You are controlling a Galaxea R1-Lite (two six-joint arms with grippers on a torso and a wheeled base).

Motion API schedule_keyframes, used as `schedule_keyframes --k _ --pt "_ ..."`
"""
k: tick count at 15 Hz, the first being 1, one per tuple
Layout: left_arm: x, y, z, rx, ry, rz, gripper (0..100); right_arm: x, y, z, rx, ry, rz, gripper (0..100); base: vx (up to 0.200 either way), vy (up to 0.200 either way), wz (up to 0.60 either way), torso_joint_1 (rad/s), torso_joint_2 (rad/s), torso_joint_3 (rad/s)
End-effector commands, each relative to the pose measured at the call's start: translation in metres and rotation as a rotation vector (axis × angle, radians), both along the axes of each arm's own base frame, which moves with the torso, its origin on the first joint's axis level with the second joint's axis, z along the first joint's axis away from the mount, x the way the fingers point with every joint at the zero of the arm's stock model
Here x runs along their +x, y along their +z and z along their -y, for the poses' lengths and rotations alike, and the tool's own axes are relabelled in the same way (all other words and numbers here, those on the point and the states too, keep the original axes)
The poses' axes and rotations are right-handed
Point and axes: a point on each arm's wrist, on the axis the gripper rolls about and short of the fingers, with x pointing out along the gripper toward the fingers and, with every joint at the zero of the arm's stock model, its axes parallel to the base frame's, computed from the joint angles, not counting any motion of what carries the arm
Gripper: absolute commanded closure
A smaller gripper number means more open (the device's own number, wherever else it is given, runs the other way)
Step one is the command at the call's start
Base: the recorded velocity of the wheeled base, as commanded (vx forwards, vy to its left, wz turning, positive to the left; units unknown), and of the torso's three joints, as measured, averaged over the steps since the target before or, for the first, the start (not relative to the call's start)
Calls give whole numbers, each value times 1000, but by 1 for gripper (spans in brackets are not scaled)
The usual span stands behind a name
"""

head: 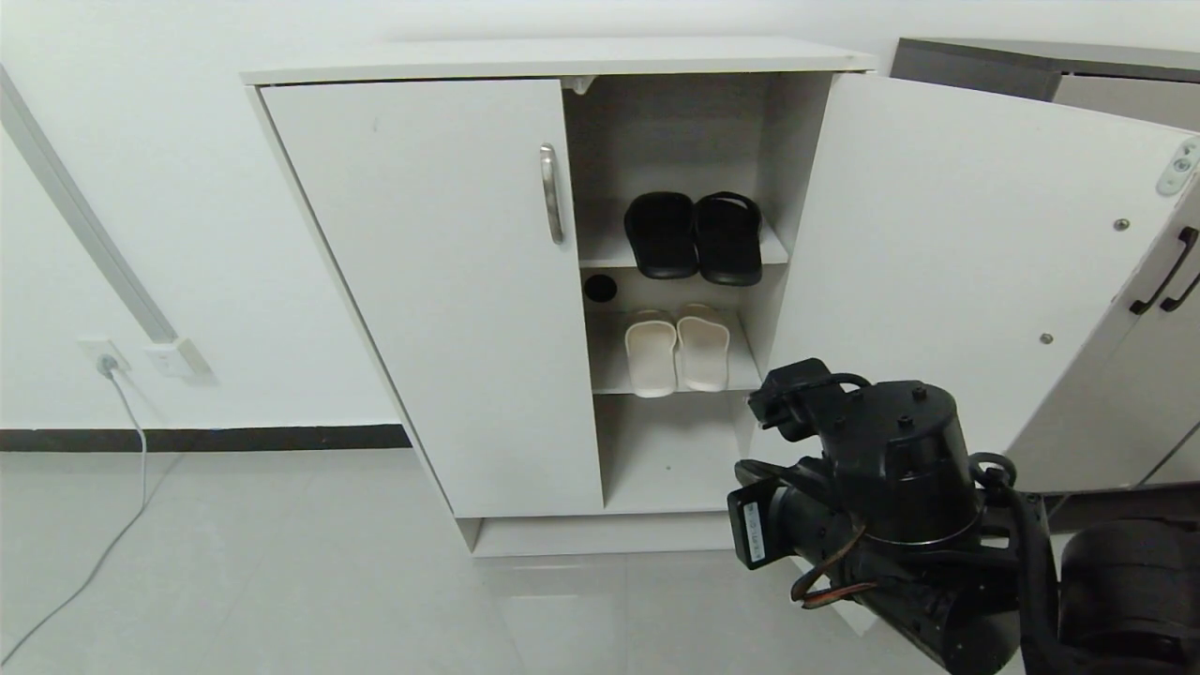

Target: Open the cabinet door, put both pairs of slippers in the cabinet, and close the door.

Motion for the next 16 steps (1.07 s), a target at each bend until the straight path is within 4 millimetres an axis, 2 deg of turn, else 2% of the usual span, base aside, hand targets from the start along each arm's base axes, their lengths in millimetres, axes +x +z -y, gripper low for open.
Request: schedule_keyframes --k 1,5,9,16 --pt "0 0 0 0 1 -2 100 -1 -3 1 -9 5 0 100 0 0 0 0 0 0" --pt "0 -1 0 0 -2 -3 100 1 1 -2 50 6 51 100 0 0 0 13 -173 -272" --pt "0 0 0 0 -1 0 100 4 0 -5 71 13 104 100 0 0 0 47 -516 -366" --pt "0 0 0 0 1 -2 100 5 -5 -4 62 13 130 100 0 0 0 129 -470 -338"
